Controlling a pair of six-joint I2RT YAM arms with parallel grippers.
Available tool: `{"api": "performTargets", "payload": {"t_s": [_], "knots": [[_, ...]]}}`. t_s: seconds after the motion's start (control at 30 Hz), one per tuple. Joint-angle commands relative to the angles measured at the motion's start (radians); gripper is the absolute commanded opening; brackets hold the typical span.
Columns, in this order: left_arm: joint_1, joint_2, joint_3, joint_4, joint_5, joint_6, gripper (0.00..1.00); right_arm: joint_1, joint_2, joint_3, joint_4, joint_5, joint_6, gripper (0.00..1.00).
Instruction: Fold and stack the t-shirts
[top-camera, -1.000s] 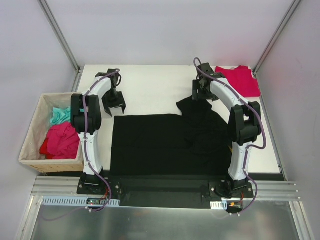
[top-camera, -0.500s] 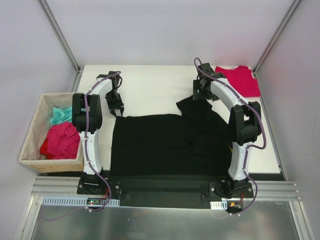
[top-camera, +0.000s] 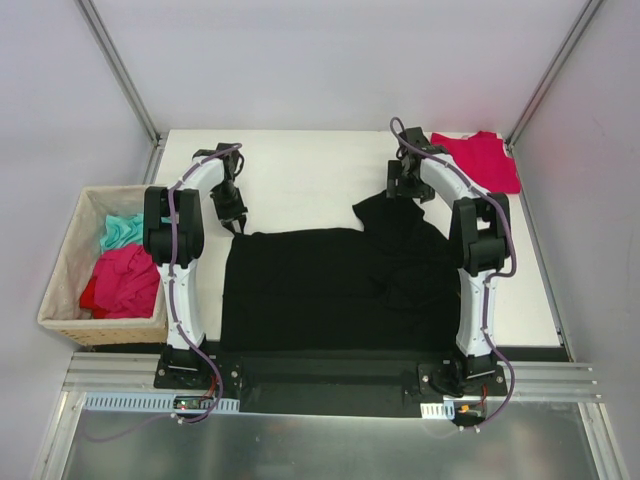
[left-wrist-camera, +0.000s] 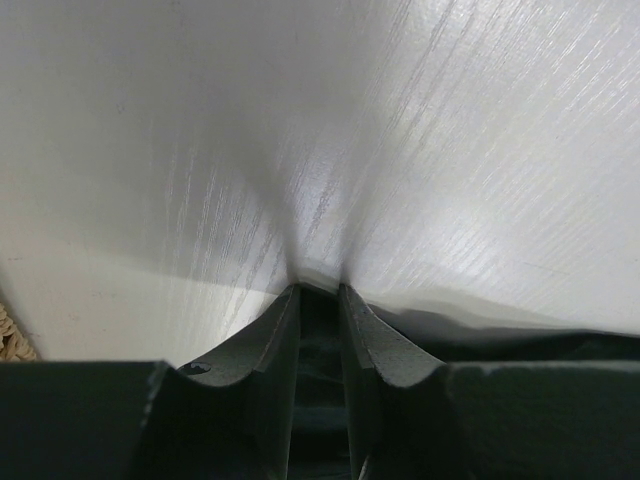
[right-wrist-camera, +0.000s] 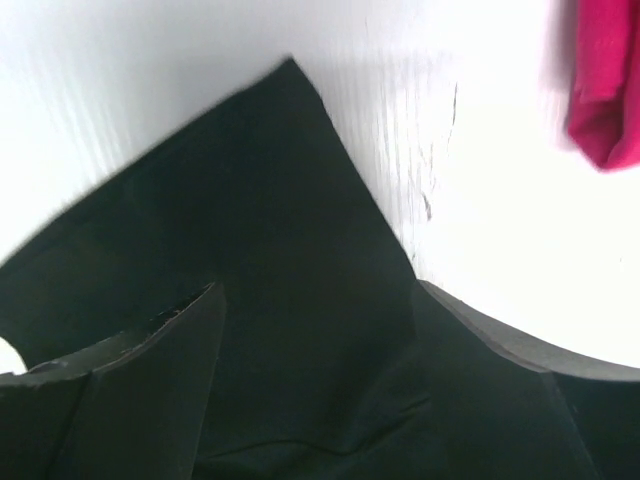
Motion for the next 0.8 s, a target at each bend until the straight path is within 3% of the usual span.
{"api": "performTargets", "payload": {"t_s": [0.0, 0.13, 0.43, 0.77], "knots": [[0.000, -0.020, -0.020, -0.029, 0.003, 0.009, 0.21, -0.012, -0.002, 0.059, 0.095, -0.047, -0.037, 0.79], [0.000, -0.014, -0.019, -0.027, 0.007, 0.012, 0.21, -0.012, -0.013, 0.056, 0.201, -0.078, -0.055, 0.79], [0.000, -0.017, -0.022, -0.027, 0.008, 0.017, 0.21, -0.024, 0.053, 0.136, 0.241, -0.101, -0.058, 0.78], [0.000, -0.031, -0.025, -0.026, 0.020, 0.018, 0.21, -0.082, 0.170, 0.318, 0.087, -0.105, -0.006, 0.74]]}}
